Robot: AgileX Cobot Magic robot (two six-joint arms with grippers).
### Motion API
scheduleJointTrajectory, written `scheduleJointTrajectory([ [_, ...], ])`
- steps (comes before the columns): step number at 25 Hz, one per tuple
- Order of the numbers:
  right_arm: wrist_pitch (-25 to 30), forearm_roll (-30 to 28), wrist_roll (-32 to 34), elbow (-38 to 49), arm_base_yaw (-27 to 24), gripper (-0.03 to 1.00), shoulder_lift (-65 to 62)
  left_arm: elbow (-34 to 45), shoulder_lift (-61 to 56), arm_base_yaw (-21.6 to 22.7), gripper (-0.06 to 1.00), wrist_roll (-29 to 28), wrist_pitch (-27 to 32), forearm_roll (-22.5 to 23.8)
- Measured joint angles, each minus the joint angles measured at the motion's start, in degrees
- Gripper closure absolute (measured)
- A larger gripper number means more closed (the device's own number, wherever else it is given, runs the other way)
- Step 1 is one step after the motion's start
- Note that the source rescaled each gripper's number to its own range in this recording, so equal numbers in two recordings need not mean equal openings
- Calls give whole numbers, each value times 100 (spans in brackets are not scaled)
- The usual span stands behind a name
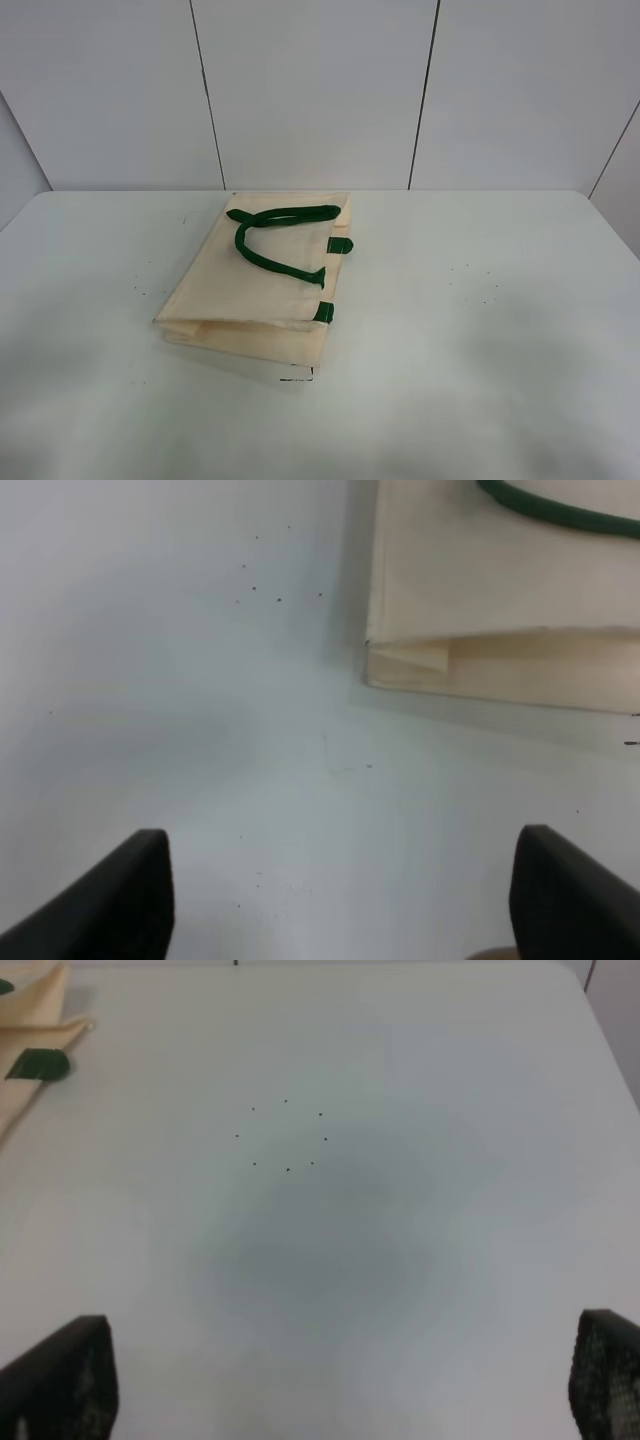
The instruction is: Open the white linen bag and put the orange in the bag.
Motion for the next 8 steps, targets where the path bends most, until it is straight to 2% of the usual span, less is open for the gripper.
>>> scheduleJointTrajectory([
  [8, 0, 0, 0, 0, 0, -3, 0, 0, 0, 0, 8, 0, 0, 6],
])
